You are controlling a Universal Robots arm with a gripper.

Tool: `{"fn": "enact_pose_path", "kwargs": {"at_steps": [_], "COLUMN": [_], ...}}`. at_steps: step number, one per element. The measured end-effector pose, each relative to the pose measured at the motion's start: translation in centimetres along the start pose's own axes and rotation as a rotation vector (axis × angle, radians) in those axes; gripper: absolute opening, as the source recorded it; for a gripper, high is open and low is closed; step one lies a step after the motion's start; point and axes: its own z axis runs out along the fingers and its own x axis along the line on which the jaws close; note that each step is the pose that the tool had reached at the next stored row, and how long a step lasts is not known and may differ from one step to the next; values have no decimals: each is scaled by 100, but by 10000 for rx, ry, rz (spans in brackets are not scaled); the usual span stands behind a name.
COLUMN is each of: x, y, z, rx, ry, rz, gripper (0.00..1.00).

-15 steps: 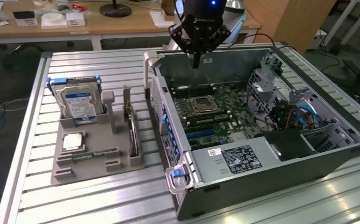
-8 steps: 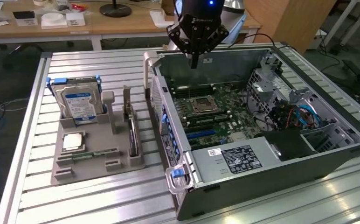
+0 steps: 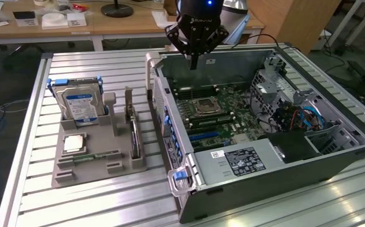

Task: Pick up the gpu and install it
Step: 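Reach for the gpu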

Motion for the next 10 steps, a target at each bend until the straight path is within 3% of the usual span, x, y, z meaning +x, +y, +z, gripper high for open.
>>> {"fn": "enact_pose_path", "kwargs": {"at_steps": [10], "x": [80], "y": [-6], "z": [-2], "rx": [0], "ry": [1], "rz": [0], "gripper": [11]}}
